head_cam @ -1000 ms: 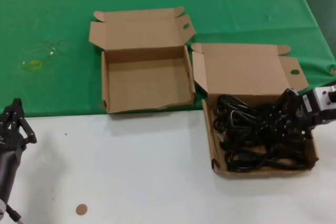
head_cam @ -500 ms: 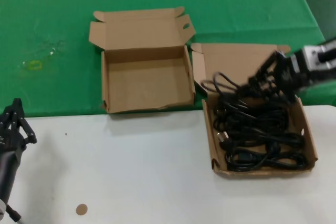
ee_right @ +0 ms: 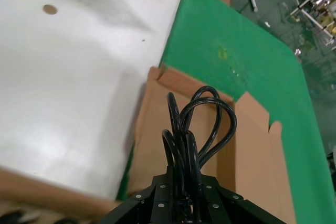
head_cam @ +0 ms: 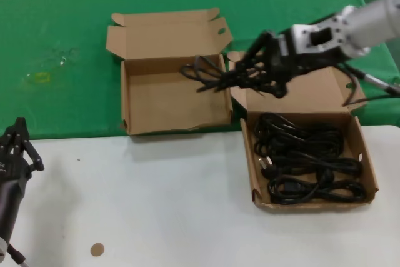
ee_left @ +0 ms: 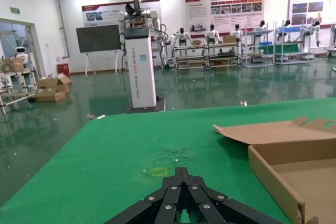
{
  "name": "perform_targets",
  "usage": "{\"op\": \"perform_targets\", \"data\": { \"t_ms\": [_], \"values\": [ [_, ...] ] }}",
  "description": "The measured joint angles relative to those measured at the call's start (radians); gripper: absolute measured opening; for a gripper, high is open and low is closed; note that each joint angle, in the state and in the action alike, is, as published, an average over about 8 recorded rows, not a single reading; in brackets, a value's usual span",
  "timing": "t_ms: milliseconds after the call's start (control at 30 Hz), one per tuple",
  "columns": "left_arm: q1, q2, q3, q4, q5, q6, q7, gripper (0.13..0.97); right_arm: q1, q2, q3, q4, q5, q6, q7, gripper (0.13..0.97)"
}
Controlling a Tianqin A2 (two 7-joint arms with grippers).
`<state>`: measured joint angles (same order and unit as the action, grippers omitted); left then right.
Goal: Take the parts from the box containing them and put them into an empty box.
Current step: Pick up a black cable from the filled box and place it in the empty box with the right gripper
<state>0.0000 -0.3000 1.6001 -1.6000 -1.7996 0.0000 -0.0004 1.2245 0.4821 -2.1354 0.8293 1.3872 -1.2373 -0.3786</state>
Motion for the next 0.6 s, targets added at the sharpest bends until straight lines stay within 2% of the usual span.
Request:
{"op": "perform_targets", "data": {
  "t_ms": [600],
  "values": [
    [0.0,0.0,0.0,0.0,0.0,0.0,0.0,0.144,0.129,-0.286,-0.021,-0.368,-0.017,0.161,-0.156,0.211]
  ]
}}
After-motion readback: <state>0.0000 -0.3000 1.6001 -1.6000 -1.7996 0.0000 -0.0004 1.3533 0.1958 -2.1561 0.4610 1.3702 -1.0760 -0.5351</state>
